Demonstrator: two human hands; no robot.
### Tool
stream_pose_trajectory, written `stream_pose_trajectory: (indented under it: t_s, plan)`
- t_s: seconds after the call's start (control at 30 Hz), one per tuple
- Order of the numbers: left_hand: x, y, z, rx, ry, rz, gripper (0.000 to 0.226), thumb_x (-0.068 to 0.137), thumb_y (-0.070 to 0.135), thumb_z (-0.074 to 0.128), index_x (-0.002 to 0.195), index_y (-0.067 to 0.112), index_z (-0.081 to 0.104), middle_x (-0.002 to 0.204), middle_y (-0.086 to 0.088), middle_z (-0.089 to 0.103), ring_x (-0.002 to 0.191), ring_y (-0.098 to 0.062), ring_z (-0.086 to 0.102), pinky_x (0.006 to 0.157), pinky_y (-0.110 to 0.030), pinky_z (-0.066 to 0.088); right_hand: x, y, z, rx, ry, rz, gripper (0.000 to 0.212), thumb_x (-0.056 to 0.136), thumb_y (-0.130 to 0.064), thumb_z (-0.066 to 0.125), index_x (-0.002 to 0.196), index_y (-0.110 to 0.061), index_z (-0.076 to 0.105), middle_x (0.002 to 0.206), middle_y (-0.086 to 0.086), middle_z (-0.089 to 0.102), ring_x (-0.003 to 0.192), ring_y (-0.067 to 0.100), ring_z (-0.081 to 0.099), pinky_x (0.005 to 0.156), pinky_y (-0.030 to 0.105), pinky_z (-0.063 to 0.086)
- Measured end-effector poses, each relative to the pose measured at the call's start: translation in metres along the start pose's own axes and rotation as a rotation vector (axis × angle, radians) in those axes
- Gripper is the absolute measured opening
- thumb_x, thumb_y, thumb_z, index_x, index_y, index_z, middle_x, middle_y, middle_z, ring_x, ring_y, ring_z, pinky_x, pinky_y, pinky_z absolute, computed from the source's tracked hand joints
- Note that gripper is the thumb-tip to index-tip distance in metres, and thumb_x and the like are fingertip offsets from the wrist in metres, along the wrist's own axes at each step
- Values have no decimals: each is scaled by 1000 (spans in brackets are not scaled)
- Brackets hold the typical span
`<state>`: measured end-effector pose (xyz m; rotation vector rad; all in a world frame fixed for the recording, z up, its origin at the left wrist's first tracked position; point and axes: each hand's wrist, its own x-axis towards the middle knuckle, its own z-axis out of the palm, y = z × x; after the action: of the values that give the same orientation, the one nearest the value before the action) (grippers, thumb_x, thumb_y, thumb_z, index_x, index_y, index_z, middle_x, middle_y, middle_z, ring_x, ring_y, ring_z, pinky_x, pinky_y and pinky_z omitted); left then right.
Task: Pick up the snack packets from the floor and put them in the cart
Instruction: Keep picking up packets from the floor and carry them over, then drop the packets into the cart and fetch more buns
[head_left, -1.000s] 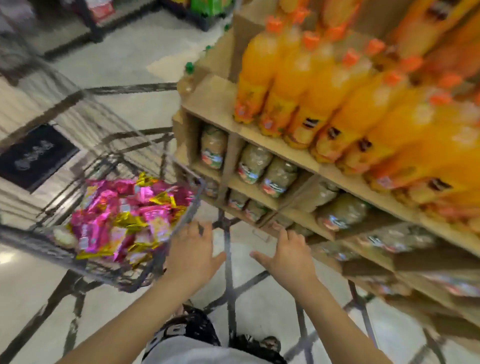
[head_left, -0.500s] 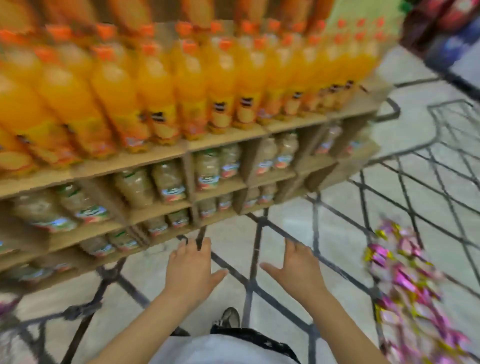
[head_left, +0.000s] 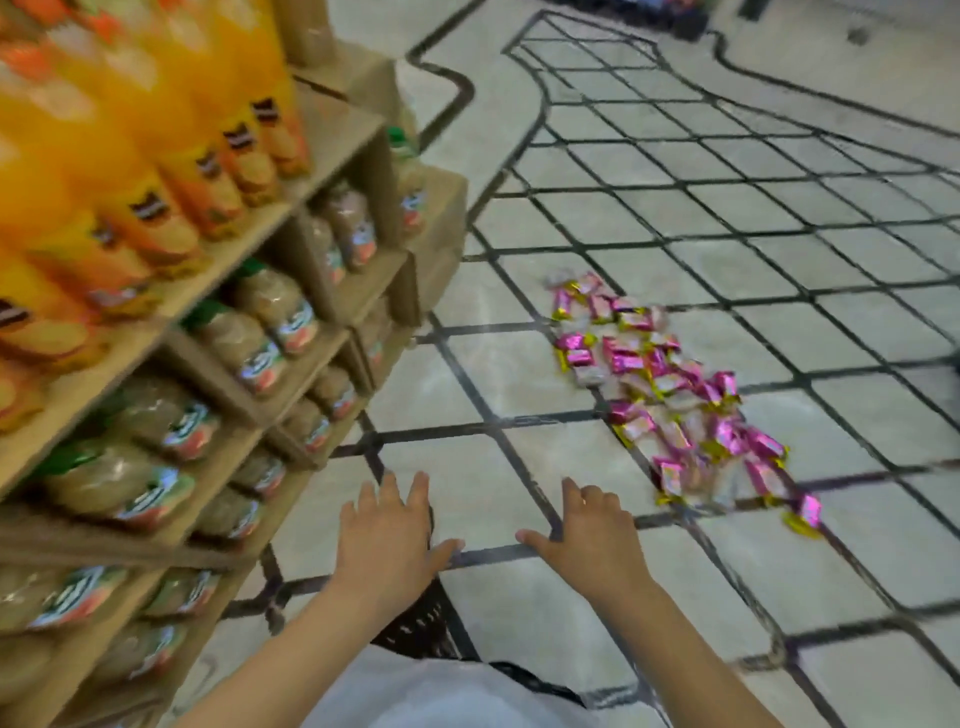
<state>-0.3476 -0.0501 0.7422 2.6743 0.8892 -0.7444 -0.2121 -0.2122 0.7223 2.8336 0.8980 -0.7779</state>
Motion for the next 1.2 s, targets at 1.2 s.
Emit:
stream_pose_trajectory:
  t_s: [1.2]
  plan:
    - [493, 211, -209, 351, -161, 404, 85, 91, 71, 35, 157, 26, 5, 163, -7, 14, 144, -30, 27, 112, -41, 36, 399, 210, -137, 749, -161, 651, 83, 88, -70, 45, 151, -18, 26, 145, 13, 42, 132, 31, 41, 102, 44, 43]
